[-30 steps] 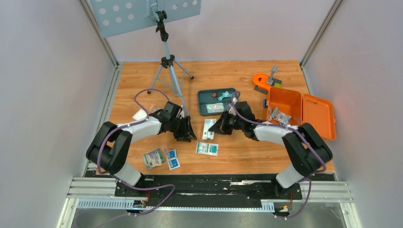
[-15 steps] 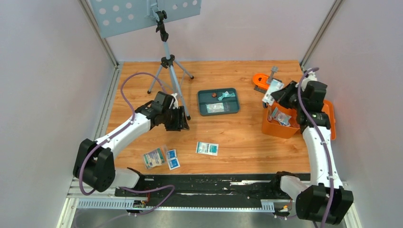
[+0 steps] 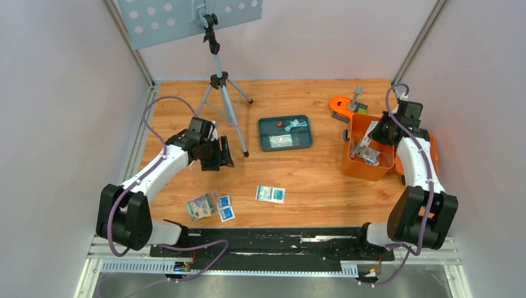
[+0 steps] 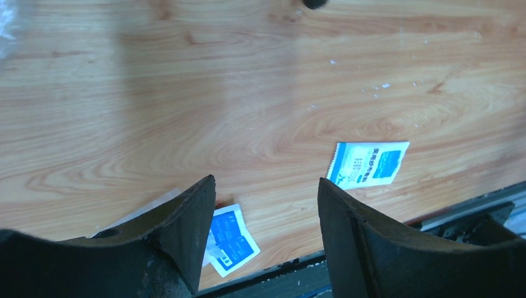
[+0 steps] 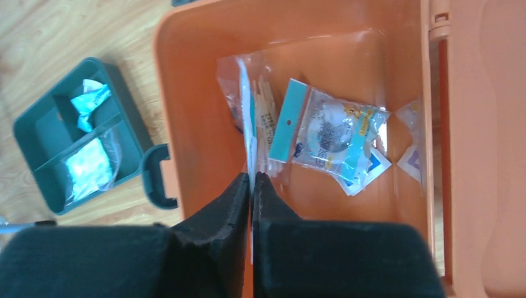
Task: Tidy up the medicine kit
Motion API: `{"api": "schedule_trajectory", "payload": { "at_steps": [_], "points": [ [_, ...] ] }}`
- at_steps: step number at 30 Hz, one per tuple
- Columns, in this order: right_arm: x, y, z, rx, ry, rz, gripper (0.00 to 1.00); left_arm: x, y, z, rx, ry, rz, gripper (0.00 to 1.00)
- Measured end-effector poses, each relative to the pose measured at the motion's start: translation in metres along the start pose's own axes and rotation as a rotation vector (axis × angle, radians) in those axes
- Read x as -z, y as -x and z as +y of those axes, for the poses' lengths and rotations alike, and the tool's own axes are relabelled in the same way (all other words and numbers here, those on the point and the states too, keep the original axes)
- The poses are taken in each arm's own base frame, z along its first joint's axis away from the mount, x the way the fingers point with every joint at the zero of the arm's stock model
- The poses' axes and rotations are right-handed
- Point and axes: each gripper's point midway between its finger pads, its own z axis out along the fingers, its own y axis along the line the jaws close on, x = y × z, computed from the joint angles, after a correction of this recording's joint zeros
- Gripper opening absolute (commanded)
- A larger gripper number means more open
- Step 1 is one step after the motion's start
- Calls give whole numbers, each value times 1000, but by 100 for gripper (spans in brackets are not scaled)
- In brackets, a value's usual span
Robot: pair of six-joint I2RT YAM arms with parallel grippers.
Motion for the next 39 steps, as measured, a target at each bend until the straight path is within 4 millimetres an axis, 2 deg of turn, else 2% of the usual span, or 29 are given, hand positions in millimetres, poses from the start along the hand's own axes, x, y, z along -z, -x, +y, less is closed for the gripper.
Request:
{"api": "schedule_trajectory", "payload": {
  "at_steps": [2, 4, 5, 9, 14, 18, 22, 27, 31, 39],
  "points": [
    [-10, -6, -8, 7, -27, 28, 48, 3, 5, 10, 30, 26, -13, 73],
    [-14, -7, -12, 17, -46, 34, 62, 5, 9, 20, 60, 56, -28, 74],
    [-14, -6, -14, 16, -53, 33, 64, 7, 11, 26, 83, 76, -38, 74],
    [-12, 2, -13, 23, -59, 10, 65, 12, 24, 44, 171, 158, -89, 74],
    [1, 14, -4, 17, -34, -43, 64, 16, 59, 65, 306, 254, -189, 72],
    [23, 27, 10, 22, 6, -116, 62, 4, 86, 84, 412, 319, -235, 71],
    [45, 37, 23, 33, 52, -179, 61, -11, 107, 93, 481, 366, -266, 70],
    [52, 37, 33, 31, 95, -190, 61, -27, 130, 96, 555, 378, -301, 69],
    [50, 32, 37, 26, 117, -173, 60, -41, 138, 102, 621, 396, -317, 68],
    [51, 26, 40, 25, 139, -160, 59, -63, 136, 115, 710, 450, -303, 67]
  ]
}}
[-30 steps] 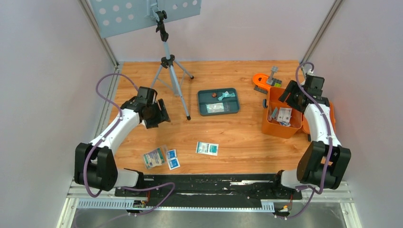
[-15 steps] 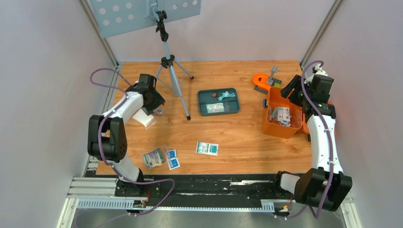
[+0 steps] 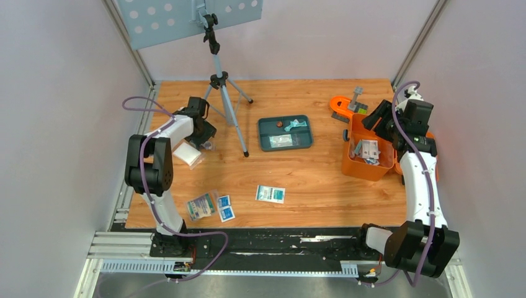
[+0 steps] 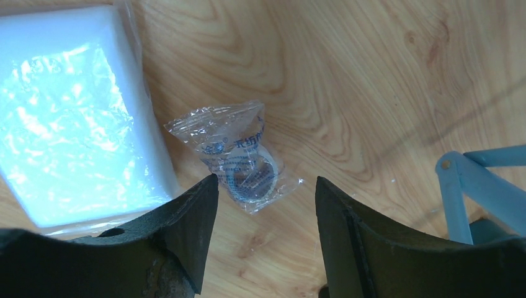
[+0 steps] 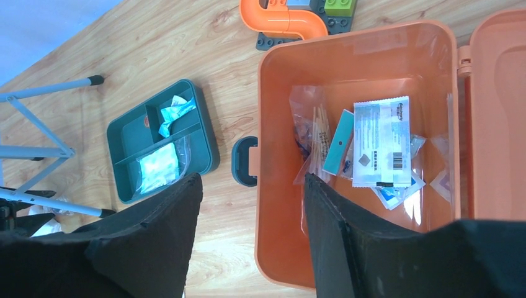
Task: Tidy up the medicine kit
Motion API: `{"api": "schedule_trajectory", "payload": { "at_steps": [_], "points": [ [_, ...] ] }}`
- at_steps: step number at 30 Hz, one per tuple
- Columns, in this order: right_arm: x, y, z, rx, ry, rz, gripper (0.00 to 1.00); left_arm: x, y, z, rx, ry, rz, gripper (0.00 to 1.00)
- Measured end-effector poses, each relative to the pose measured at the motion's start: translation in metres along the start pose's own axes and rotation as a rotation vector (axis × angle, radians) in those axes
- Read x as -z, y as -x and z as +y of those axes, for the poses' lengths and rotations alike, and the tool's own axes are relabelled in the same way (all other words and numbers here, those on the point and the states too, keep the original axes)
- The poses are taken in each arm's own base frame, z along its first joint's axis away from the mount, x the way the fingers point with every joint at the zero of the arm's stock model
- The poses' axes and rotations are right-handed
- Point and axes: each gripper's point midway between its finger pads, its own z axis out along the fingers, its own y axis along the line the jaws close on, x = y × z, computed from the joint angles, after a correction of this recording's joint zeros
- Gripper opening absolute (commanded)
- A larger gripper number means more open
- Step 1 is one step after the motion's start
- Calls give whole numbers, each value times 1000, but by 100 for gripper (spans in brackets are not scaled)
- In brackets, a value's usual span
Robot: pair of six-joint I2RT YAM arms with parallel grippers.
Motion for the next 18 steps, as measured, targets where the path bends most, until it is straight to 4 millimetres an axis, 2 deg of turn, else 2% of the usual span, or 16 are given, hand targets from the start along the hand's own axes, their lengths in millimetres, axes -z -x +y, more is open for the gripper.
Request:
{"api": "schedule_trajectory", "payload": {
  "at_steps": [4, 13, 18],
  "points": [
    [0, -1, 2, -3, 8, 5, 59, -7, -2, 5, 17, 29, 3, 67],
    [0, -3, 6, -8, 19, 9, 58, -18, -6, 10, 20, 74, 12, 47],
    [1, -2, 7, -7, 22, 6, 57, -17, -8, 9, 11, 76, 15, 41]
  ]
}}
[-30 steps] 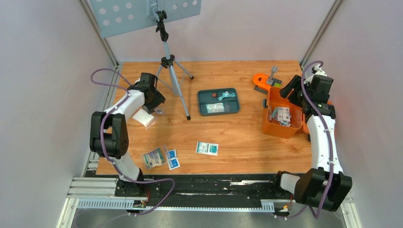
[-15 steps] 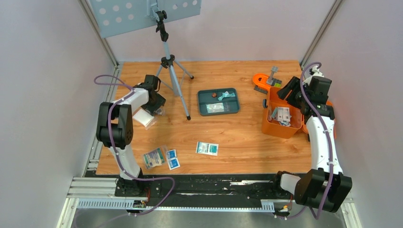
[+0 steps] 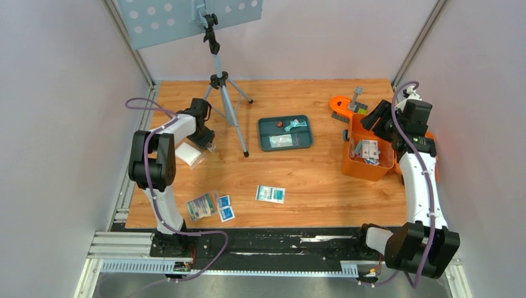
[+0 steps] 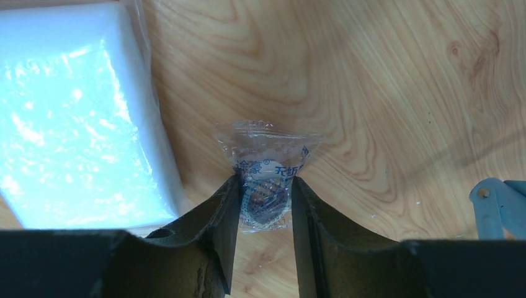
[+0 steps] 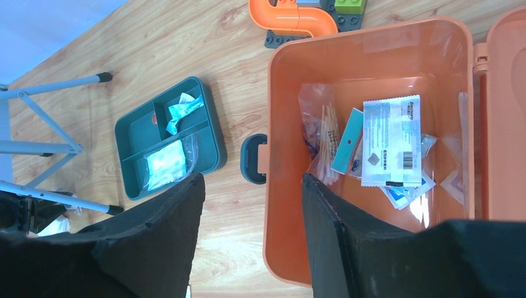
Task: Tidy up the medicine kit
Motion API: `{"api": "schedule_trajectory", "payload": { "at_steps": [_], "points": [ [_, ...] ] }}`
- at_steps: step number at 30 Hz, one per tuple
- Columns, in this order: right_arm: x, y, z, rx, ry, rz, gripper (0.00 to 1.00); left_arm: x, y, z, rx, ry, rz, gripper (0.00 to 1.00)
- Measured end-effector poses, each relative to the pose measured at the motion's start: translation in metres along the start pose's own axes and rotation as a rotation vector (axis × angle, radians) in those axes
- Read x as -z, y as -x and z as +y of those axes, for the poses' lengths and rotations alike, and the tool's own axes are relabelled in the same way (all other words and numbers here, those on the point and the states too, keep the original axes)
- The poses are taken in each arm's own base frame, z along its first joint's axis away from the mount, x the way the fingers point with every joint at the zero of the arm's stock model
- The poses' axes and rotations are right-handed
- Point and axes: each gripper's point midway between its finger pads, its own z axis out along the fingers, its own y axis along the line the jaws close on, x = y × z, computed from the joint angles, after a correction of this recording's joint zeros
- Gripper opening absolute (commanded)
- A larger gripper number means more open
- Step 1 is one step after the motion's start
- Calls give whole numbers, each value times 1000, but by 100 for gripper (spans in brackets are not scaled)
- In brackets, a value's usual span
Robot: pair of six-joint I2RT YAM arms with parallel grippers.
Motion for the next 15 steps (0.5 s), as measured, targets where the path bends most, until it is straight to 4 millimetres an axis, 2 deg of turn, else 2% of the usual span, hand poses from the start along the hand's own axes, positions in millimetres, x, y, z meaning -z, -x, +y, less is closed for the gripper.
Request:
{"api": "schedule_trajectory", "payload": {
  "at_steps": [4, 8, 12, 15],
  "points": [
    [1, 0, 2, -1, 6, -3, 56, 2, -5, -2, -26, -5, 1, 40],
    [5, 2, 6, 2, 18, -11, 56, 13, -23, 9, -93, -16, 18, 40],
    [9, 3, 11, 5, 35, -18, 56, 45, -52, 25, -194, -65, 33, 40],
    [10, 1, 15, 7, 49, -16, 56, 78, -76, 21, -293, -156, 34, 40]
  ]
}}
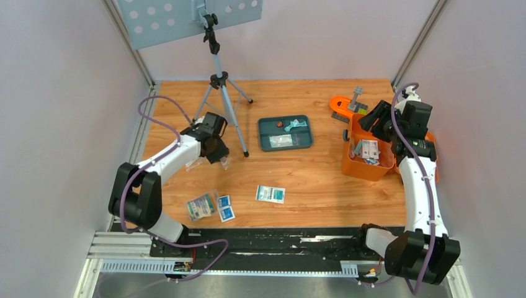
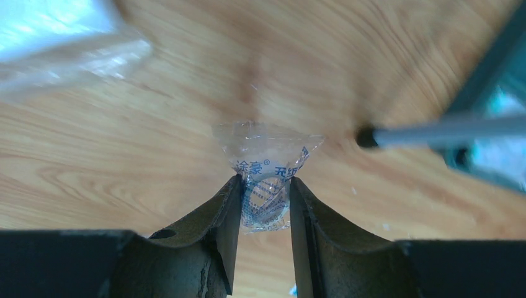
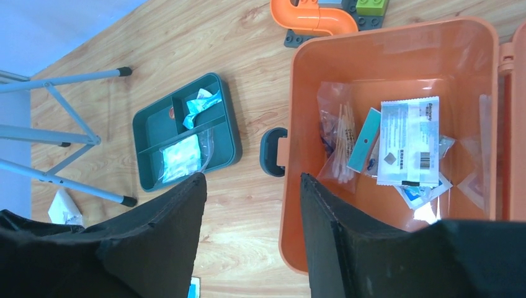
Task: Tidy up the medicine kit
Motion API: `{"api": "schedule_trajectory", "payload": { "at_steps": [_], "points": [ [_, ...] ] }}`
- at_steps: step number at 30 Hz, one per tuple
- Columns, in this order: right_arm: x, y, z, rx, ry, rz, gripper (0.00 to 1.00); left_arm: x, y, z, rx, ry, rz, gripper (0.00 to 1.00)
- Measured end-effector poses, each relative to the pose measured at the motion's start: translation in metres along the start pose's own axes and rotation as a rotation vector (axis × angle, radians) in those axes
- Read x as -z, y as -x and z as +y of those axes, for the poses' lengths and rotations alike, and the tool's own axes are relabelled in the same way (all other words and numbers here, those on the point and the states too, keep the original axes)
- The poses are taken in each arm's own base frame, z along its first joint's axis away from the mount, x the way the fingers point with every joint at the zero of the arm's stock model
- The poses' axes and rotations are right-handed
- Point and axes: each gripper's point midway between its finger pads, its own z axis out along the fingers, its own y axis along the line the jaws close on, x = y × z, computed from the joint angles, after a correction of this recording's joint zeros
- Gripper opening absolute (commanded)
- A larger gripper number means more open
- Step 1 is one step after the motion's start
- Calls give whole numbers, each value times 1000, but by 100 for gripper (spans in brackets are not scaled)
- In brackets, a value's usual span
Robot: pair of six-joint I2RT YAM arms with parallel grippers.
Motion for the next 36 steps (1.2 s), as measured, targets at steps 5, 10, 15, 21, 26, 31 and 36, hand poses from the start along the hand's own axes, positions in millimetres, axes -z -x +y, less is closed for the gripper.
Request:
{"api": "schedule_trajectory", "payload": {
  "at_steps": [5, 10, 15, 21, 26, 31, 36],
  "points": [
    [2, -8, 4, -3, 17, 14, 56, 38, -49, -41, -216, -157, 30, 42],
    [6, -20, 7, -15, 40, 29, 55, 51, -99, -85, -414, -252, 110, 43],
    [14, -37, 9, -25, 53, 51, 55, 45, -135, -140, -550, -331, 166, 45],
    [22, -49, 7, -29, 50, 61, 55, 19, -171, -159, -654, -335, 250, 67],
    [25, -58, 6, -40, 48, 79, 54, 17, -180, -163, -692, -349, 291, 81],
    [23, -80, 29, 1, 82, 136, 54, 31, -175, -162, -714, -365, 290, 81],
    [23, -130, 86, 118, 184, 254, 54, 81, -146, -163, -712, -432, 214, 80]
  ]
}}
